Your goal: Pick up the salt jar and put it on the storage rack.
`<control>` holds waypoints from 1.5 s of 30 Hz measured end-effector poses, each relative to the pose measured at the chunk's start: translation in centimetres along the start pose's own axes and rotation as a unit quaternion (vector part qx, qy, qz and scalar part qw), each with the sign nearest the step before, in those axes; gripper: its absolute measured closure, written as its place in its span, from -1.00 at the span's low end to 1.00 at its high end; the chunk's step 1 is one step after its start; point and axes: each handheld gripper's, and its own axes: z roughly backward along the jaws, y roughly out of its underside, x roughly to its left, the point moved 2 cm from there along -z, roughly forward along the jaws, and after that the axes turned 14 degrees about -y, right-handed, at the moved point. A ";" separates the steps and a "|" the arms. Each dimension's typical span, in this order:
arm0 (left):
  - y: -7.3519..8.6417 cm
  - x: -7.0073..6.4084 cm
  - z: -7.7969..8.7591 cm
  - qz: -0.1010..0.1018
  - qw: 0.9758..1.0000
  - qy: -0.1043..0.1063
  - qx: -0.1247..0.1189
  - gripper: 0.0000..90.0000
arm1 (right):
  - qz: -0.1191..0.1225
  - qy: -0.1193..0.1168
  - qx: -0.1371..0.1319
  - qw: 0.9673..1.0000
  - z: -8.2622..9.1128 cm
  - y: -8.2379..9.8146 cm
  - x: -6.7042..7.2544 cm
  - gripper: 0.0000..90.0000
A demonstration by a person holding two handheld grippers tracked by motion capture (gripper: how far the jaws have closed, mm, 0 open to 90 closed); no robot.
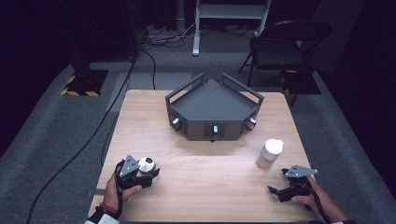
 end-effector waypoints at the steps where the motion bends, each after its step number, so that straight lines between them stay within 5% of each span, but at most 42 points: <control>1: 0.0 0.0 0.0 0.000 1.000 0.000 0.000 -0.33 | 0.000 0.000 0.000 1.000 0.0 0.0 0.0 -1.00; 21: -1.2 -0.3 0.3 0.012 1.000 -0.011 -0.001 -0.32 | 0.000 0.000 0.000 1.000 0.0 0.0 0.0 -1.00; 45: -5.7 -1.0 -0.5 0.014 1.000 -0.018 -0.021 -0.32 | 0.001 -0.001 0.001 1.000 0.0 0.0 0.0 -1.00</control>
